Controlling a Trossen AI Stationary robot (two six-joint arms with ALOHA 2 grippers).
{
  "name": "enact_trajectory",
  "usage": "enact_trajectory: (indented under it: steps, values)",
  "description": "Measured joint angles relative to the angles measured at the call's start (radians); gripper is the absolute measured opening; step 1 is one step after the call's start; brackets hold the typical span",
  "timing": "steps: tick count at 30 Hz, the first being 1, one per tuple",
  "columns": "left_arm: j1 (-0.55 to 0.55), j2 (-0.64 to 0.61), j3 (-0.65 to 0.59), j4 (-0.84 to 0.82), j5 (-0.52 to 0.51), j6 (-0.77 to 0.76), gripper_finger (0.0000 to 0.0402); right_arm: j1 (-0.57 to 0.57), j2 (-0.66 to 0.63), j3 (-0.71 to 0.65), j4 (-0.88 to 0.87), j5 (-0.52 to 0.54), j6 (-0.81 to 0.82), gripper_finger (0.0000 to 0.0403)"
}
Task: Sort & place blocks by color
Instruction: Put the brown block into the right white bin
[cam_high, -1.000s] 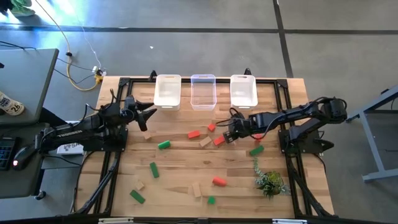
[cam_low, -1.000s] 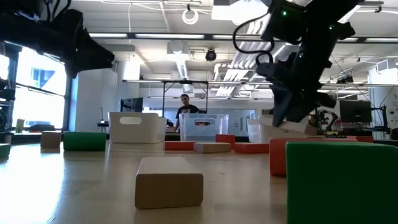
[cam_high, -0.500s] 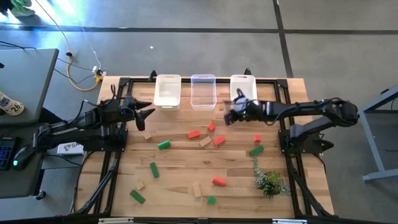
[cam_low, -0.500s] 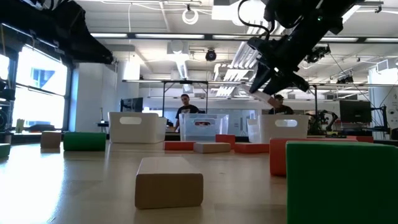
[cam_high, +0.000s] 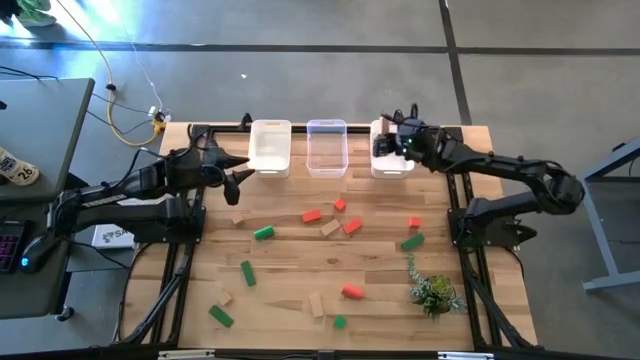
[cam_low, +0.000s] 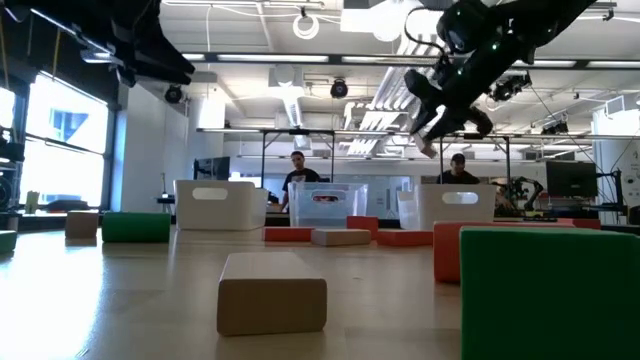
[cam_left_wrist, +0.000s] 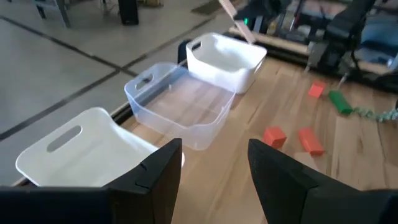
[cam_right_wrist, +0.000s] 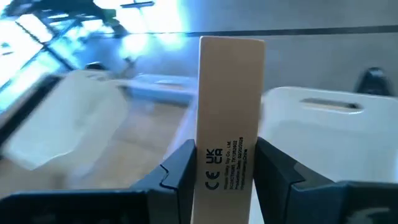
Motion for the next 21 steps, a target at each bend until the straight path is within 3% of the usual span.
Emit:
enact_trajectory:
  steps: [10, 21]
  values:
    - [-0.033, 0.174, 0.127, -0.157, -0.003, -0.016, 0.0174, -0.083, 0.098, 0.000, -0.078, -0.019, -0.007, 0.0107]
    - [-0.204, 0.346, 0.140, -0.254, -0.004, -0.111, 0.0174, -0.108, 0.200, 0.000, -0.091, -0.034, -0.014, 0.0108]
